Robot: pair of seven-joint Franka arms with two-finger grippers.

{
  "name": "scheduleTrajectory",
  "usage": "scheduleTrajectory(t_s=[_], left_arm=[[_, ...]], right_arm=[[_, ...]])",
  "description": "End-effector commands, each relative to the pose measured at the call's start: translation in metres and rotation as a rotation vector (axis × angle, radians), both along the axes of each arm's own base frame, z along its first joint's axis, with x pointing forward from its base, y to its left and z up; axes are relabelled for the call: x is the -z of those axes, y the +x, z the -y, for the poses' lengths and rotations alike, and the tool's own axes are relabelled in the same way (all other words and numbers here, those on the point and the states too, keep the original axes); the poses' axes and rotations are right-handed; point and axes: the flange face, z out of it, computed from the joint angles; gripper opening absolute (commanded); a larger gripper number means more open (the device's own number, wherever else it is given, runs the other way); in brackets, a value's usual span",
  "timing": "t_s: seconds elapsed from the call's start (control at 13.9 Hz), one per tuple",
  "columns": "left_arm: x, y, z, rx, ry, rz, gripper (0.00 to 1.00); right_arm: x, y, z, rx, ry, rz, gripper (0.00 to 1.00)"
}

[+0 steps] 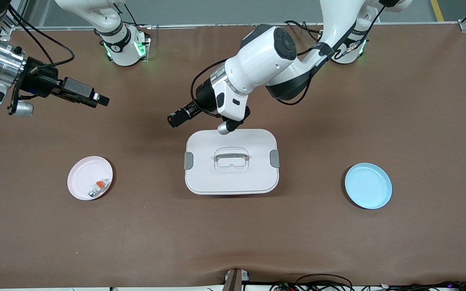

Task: Transfer orange switch to right arm and place
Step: 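Hold the switch out with the left gripper while the right gripper approaches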

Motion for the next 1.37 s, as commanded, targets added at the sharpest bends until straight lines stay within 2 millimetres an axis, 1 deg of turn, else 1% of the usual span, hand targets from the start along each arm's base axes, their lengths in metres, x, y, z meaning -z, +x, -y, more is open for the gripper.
scheduleTrajectory(t_s=[0.0,0.14,0.36,0.5,0.65,0.86,1.29], left_arm=[[-0.003,0.003,0.010,-0.112,-0.058,-0.136,0.00],[0.008,-0.004,0.020,-0.162,-0.062,-0.225,0.00],[0.022,-0.012,0.031,-0.227,-0.062,-0.334,0.00],[0.022,-0.014,0.033,-0.308,-0.084,-0.414,0.00],[0.022,-0.015,0.034,-0.319,-0.087,-0.431,0.00],[0.024,-0.018,0.037,-0.316,-0.083,-0.433,0.00],[0.023,-0.019,0.037,-0.312,-0.083,-0.427,0.00]], right_arm=[[0.003,-0.016,-0.015,0.036,0.035,0.021,1.00],[0.010,-0.018,-0.030,0.054,0.042,0.043,1.00],[0.022,-0.028,-0.063,0.075,0.053,0.082,1.00],[0.023,-0.032,-0.089,0.096,0.053,0.104,1.00],[0.023,-0.034,-0.105,0.092,0.050,0.133,1.00],[0.029,-0.035,-0.116,0.001,0.029,0.194,1.00],[0.047,-0.029,-0.118,-0.135,-0.082,0.287,1.00]])
